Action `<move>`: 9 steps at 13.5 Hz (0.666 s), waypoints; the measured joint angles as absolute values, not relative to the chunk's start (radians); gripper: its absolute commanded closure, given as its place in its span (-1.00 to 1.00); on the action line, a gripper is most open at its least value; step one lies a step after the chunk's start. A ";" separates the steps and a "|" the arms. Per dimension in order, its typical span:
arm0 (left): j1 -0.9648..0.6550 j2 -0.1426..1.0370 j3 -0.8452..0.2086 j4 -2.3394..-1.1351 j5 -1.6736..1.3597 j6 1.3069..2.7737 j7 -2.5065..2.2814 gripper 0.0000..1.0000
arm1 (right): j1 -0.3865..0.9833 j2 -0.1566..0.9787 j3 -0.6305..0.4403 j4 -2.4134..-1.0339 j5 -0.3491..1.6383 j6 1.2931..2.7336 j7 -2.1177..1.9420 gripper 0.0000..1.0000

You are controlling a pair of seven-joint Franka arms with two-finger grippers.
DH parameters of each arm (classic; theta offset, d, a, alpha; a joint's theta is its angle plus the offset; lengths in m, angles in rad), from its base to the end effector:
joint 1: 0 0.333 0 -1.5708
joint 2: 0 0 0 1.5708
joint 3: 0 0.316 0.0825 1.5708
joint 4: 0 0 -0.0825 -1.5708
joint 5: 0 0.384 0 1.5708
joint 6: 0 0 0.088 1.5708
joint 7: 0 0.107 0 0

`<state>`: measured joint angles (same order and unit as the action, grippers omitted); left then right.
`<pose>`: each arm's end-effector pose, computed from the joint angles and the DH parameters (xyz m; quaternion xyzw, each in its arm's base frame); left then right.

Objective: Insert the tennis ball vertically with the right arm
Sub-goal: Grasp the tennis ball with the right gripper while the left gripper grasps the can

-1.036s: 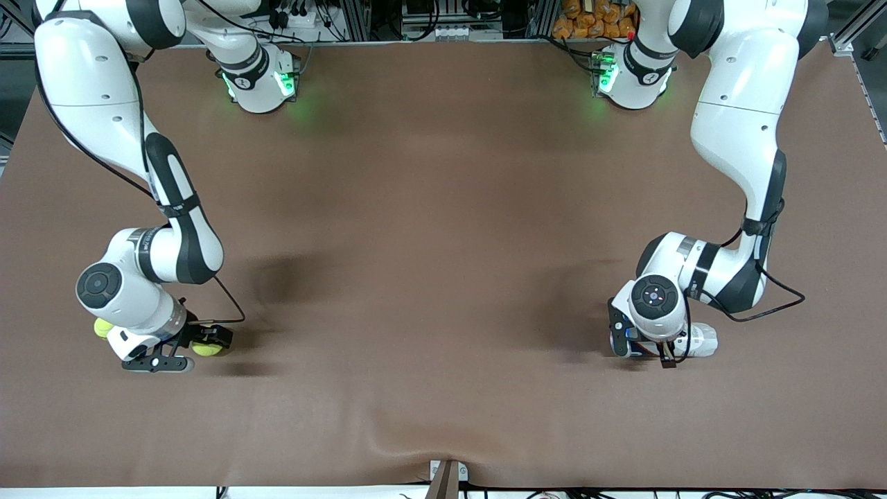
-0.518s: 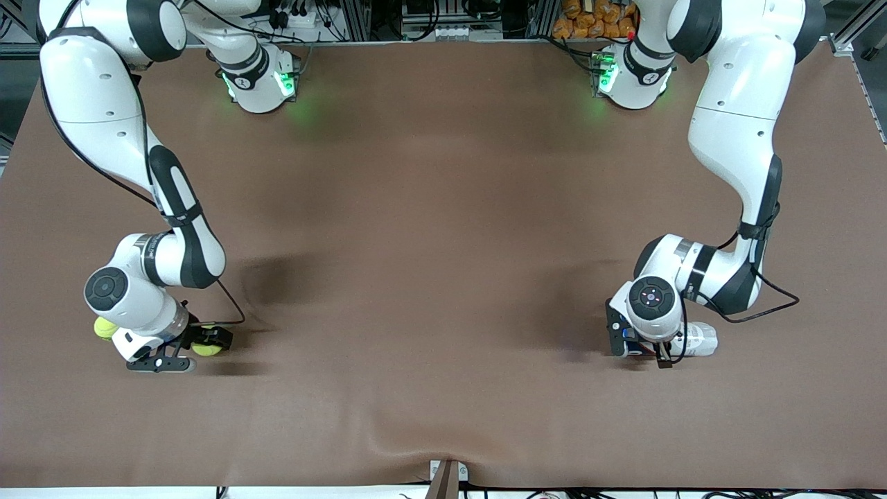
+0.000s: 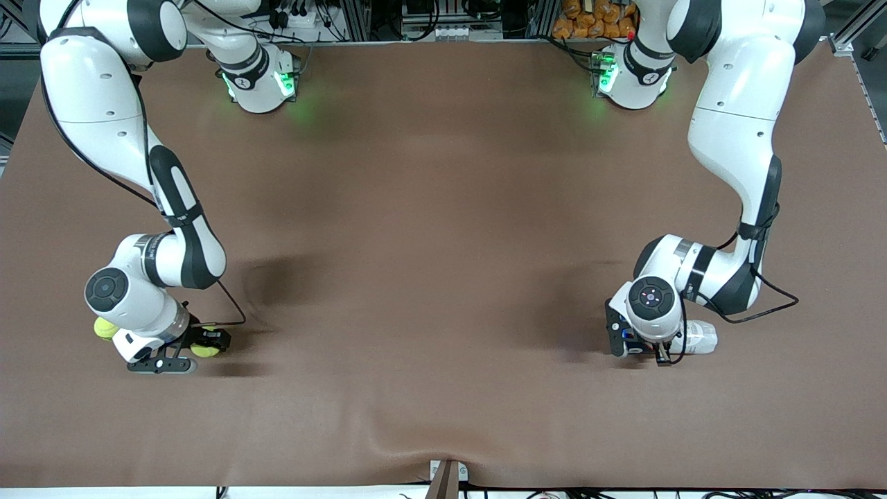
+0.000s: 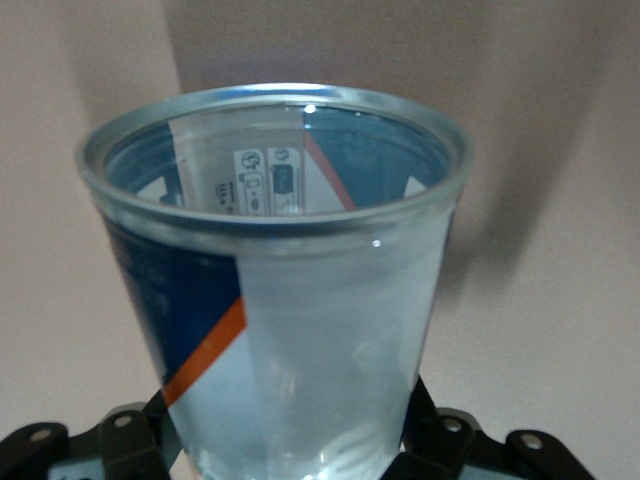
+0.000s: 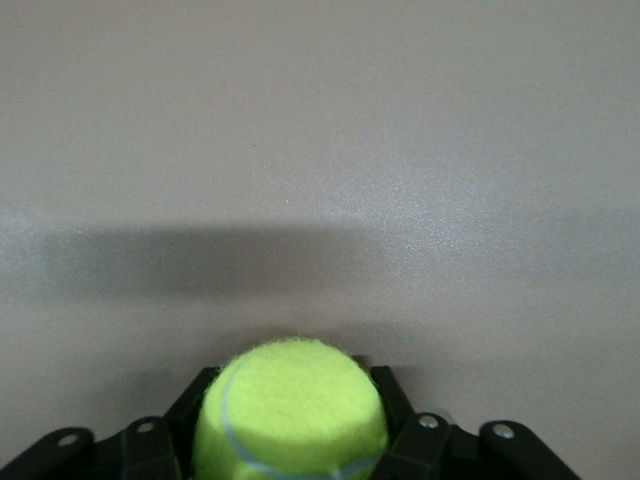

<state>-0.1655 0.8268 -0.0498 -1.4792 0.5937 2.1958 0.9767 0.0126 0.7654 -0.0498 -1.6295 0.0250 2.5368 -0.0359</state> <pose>0.6971 -0.1264 0.1782 -0.6953 0.6856 0.1249 0.1757 0.7018 -0.0218 0.1850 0.9974 -0.0023 0.0710 0.0115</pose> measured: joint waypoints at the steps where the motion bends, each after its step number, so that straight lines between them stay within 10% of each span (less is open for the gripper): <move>1: -0.166 0.827 -0.051 -1.477 0.594 2.196 0.977 -0.65 | 0.013 0.765 -0.050 -1.630 0.025 2.536 -0.036 -0.35; 5: -0.172 0.827 -0.057 -1.460 0.594 2.197 0.977 -0.62 | 0.013 0.764 -0.049 -1.627 0.025 2.535 -0.036 0.88; 9: -0.171 0.819 -0.089 -1.438 0.579 2.197 0.977 -0.57 | 0.014 0.760 -0.048 -1.619 0.025 2.530 -0.036 1.00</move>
